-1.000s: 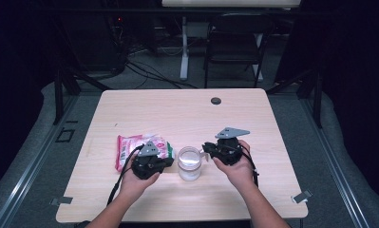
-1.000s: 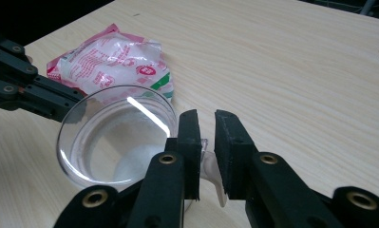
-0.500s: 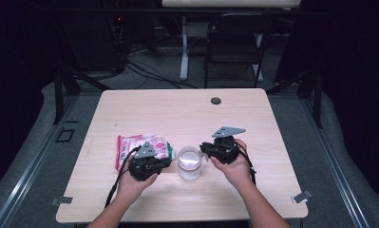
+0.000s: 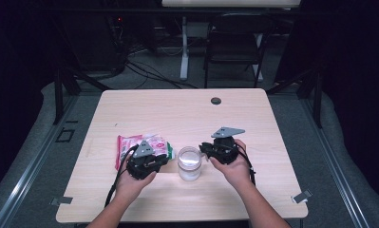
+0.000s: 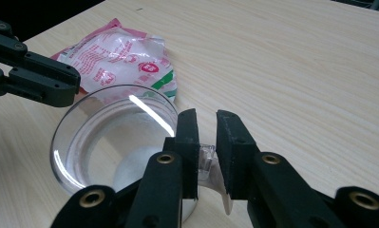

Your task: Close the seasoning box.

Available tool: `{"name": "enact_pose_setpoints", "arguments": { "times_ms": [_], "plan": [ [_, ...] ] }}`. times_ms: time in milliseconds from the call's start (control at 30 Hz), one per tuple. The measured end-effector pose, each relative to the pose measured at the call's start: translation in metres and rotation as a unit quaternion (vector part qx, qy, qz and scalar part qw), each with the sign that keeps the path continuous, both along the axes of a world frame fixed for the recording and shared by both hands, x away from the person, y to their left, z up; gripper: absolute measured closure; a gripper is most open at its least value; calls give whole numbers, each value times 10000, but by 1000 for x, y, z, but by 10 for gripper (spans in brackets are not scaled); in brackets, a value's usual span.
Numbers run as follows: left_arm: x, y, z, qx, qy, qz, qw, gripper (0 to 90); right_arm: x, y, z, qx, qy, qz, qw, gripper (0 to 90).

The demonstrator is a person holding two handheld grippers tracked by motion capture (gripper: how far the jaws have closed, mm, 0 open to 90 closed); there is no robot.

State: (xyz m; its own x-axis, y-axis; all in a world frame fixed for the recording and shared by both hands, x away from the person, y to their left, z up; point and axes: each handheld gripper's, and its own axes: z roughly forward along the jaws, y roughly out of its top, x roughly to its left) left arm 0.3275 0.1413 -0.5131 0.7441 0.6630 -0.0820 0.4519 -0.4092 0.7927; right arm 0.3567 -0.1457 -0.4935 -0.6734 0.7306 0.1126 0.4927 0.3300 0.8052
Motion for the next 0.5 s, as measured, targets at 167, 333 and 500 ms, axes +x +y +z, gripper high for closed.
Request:
{"name": "enact_pose_setpoints", "arguments": {
  "times_ms": [167,333,500],
  "plan": [
    [-1,-4,-2,28,182,-47,9998,816,0,0,0,-8,-12,-4,10000,794],
    [-2,-7,-3,82,185,-137,9997,809,0,1,-1,36,-25,-23,10000,797],
    [-3,-9,-4,151,84,-194,9997,831,0,-1,-1,66,12,-27,10000,801]
  ]
}}
